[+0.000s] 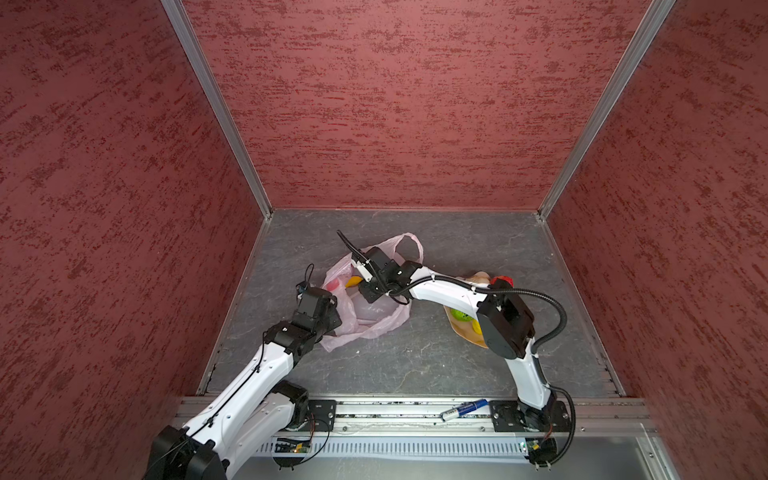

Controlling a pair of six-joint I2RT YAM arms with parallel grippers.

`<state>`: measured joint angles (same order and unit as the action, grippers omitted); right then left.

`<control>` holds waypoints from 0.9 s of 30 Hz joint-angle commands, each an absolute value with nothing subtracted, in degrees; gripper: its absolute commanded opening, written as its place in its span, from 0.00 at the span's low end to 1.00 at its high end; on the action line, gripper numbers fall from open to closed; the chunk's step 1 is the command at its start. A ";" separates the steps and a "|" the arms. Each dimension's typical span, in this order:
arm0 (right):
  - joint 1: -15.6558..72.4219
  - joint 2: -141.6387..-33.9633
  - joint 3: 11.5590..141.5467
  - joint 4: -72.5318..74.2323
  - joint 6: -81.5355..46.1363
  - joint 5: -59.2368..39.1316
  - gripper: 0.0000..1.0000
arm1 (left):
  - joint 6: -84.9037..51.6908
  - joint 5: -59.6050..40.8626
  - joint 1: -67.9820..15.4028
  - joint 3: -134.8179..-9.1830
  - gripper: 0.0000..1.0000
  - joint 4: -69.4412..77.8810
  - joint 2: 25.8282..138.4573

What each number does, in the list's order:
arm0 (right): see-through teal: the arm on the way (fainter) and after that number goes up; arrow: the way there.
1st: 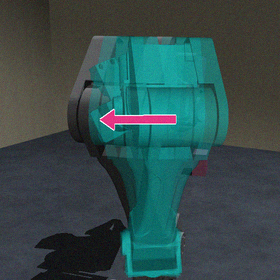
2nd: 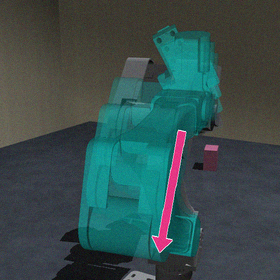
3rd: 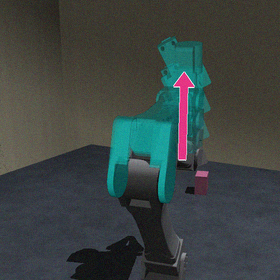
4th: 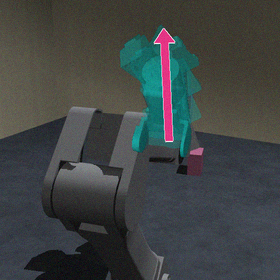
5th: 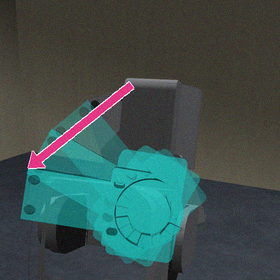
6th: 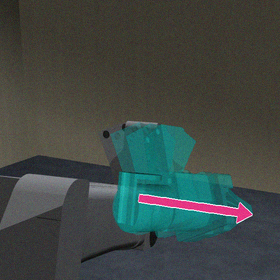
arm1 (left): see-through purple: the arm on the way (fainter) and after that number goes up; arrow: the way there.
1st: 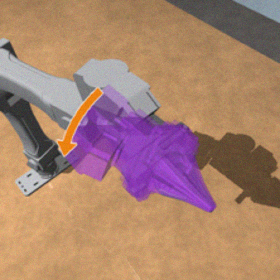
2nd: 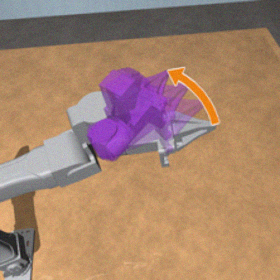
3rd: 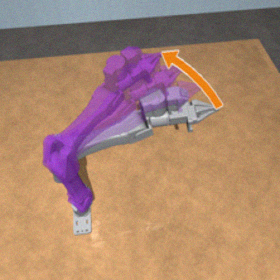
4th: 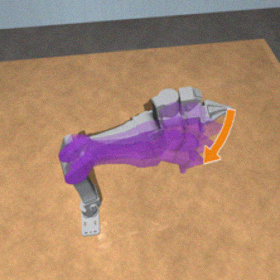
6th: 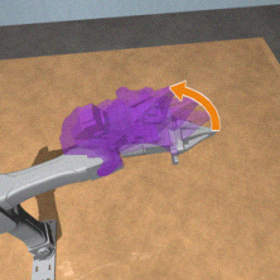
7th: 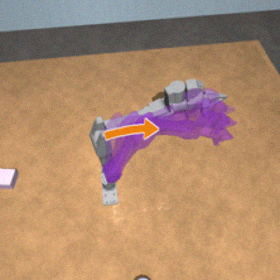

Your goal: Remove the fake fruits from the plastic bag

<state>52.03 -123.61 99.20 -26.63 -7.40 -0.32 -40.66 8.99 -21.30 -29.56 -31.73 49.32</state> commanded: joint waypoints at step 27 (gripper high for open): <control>48.01 -133.18 105.01 -18.30 -5.69 2.85 0.50 | -38.14 5.98 -21.41 -28.74 0.10 -30.61 49.05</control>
